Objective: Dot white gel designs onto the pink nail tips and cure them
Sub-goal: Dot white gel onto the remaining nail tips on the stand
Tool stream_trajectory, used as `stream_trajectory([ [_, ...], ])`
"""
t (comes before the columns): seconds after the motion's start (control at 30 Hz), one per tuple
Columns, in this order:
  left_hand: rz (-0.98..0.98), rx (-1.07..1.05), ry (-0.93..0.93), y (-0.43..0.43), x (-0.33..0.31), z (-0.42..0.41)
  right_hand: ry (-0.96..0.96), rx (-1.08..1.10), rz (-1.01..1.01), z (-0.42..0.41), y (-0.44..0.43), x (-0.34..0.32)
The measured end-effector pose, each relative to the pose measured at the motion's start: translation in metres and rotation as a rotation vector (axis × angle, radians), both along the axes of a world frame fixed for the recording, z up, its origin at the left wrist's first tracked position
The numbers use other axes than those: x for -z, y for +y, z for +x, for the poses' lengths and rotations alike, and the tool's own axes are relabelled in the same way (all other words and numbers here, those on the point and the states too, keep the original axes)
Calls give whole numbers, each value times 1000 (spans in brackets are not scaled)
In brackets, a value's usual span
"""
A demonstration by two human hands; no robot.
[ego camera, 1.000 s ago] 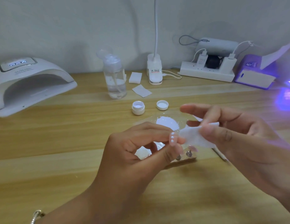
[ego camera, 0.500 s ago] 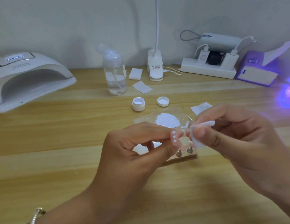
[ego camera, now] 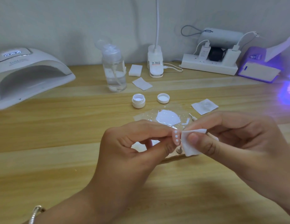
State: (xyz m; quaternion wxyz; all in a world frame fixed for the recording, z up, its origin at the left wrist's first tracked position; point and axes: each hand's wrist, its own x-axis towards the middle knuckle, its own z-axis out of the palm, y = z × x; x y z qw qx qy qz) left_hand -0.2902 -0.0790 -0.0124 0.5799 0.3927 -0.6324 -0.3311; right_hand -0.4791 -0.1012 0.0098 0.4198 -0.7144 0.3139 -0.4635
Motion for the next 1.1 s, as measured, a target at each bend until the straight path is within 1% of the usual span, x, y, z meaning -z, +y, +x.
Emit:
stream_trajectory([
  [0.4,14,-13,-18,1,-4,-1,65,21,-63,0,1,0],
  [0.7,15,-11,-46,2,-6,-2,45,13,-13,-1,1,-1],
  [1.1,21,-9,-89,3,-5,-2,140,27,-61,-4,1,-2],
])
